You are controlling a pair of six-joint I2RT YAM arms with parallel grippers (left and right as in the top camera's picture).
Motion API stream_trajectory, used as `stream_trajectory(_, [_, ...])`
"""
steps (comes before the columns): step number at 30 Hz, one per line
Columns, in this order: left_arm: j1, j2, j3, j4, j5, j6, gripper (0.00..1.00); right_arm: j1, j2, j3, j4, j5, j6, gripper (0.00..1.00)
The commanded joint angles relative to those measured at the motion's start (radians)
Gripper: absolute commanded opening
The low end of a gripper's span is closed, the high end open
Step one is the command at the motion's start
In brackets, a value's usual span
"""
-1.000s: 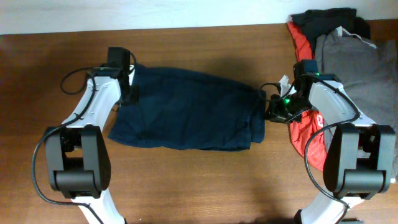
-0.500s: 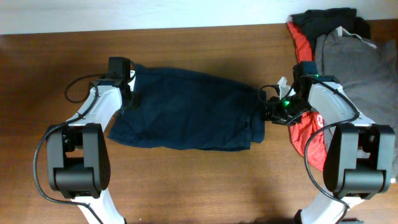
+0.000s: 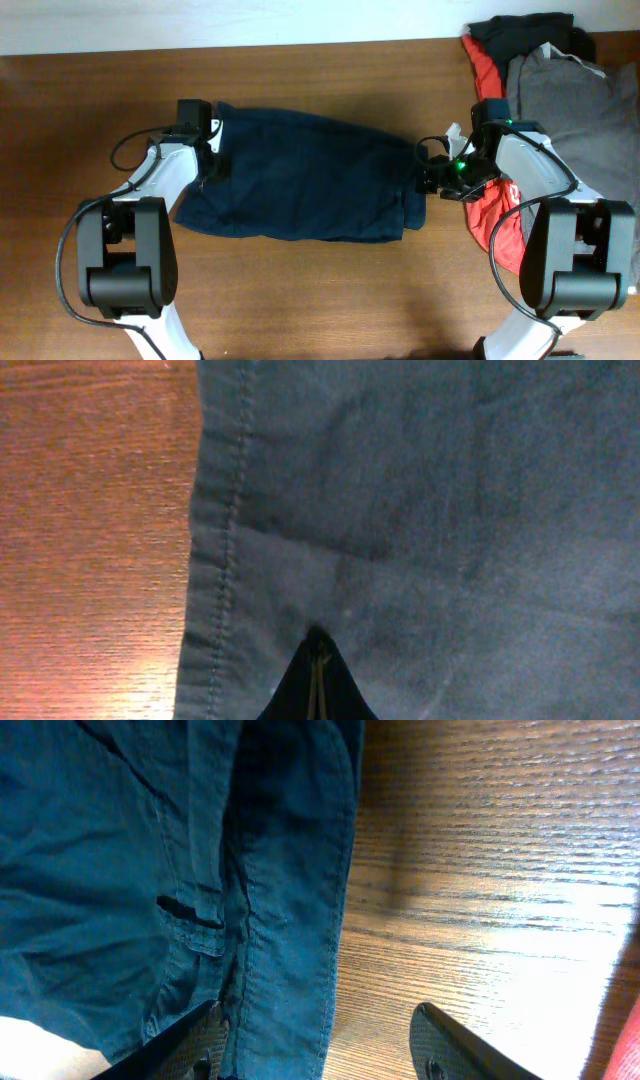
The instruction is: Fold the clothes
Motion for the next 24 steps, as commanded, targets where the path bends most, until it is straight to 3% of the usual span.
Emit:
stream_trajectory(1, [0.0, 0.055, -0.008, -0.004, 0.011, -0.01, 0.0, -0.003, -0.024, -0.009, 0.011, -0.005, -0.002, 0.66])
stream_trajectory(9, [0.0, 0.105, -0.008, 0.002, 0.012, -0.011, 0.0, 0.001, -0.024, -0.055, 0.09, -0.041, 0.021, 0.66])
stream_trajectory(24, [0.0, 0.106, -0.008, 0.003, 0.012, -0.011, 0.0, 0.174, 0.0, -0.25, 0.489, 0.003, 0.222, 0.66])
